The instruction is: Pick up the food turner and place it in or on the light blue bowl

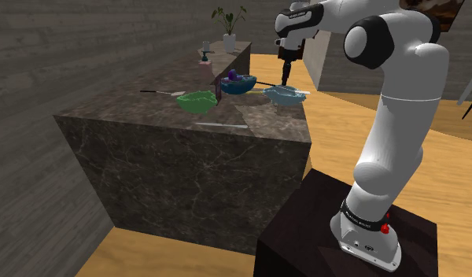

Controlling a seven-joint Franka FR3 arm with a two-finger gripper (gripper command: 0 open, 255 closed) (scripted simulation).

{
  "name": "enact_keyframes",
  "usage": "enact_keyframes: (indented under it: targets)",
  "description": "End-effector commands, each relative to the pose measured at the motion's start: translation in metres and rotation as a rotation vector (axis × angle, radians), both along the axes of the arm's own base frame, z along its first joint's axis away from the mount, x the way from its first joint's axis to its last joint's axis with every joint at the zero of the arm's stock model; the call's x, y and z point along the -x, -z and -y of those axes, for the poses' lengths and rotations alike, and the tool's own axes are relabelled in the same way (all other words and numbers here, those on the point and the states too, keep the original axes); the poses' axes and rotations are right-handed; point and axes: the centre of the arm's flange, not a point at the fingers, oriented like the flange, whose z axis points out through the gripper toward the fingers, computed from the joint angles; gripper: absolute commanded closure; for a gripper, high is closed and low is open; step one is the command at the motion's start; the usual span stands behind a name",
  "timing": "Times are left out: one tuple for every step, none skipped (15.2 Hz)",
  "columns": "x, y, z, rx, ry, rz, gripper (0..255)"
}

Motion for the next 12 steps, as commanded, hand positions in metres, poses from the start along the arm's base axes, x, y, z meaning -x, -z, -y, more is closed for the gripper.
enact_keyframes:
  targets:
    - [0.001, -0.013, 0.000, 0.000, 0.000, 0.000, 0]
    - [0.002, -0.026, 0.001, 0.000, 0.000, 0.000, 0]
    - [0.002, -0.039, 0.001, 0.000, 0.000, 0.000, 0]
    - [0.003, -0.050, 0.002, 0.000, 0.000, 0.000, 0]
    - [0.003, -0.050, 0.002, 0.000, 0.000, 0.000, 0]
    - [0.003, -0.050, 0.002, 0.000, 0.000, 0.000, 0]
    - [0.003, -0.050, 0.002, 0.000, 0.000, 0.000, 0]
    - [0.003, -0.050, 0.002, 0.000, 0.000, 0.000, 0]
    - [0.003, -0.050, 0.002, 0.000, 0.000, 0.000, 0]
    - [0.003, -0.050, 0.002, 0.000, 0.000, 0.000, 0]
    - [0.003, -0.050, 0.002, 0.000, 0.000, 0.000, 0]
    - [0.003, -0.050, 0.002, 0.000, 0.000, 0.000, 0]
